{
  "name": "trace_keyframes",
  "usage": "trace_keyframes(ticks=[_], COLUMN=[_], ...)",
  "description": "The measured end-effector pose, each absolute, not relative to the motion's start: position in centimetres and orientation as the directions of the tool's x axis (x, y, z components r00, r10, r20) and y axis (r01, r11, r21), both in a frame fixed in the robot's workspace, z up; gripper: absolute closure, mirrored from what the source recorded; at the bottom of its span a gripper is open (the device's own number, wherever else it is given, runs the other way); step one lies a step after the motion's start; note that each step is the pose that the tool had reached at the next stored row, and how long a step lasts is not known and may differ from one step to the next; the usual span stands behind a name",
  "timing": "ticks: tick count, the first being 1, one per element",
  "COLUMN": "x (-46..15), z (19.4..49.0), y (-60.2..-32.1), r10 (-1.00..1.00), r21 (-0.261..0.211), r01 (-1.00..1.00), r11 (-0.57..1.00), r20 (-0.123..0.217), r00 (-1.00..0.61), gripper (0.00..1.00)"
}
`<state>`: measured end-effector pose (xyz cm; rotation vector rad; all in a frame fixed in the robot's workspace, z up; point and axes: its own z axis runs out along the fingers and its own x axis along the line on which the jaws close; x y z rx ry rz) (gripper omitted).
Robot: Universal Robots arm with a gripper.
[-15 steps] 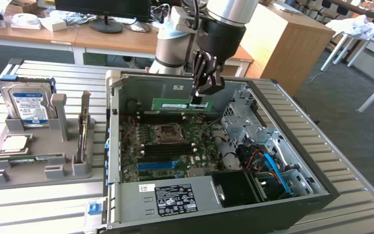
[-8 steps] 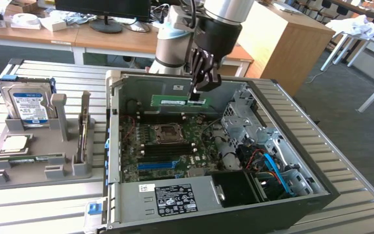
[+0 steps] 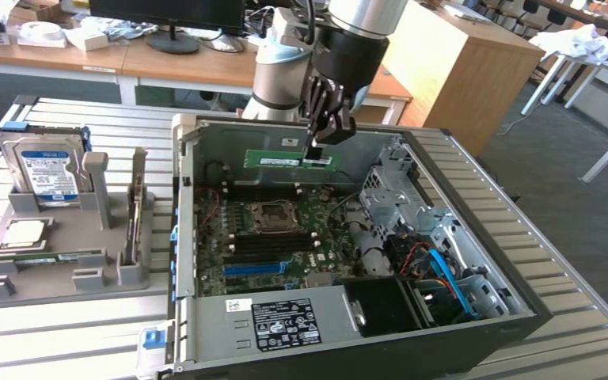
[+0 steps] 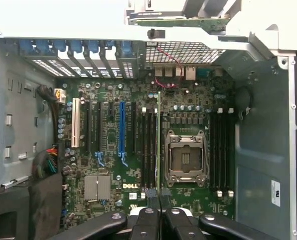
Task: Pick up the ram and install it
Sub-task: 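Pick up the ram and move it above insertion slot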
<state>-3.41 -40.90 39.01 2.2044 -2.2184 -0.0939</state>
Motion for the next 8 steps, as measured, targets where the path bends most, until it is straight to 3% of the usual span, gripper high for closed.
trace_keyframes(ticks=[8], x=[-3.41], z=[38.01], y=[-40.9], r10=[-0.999], r21=[0.051], r01=[-0.999], r11=[0.006], r20=[-0.033], r00=[-0.007], gripper=[0.88])
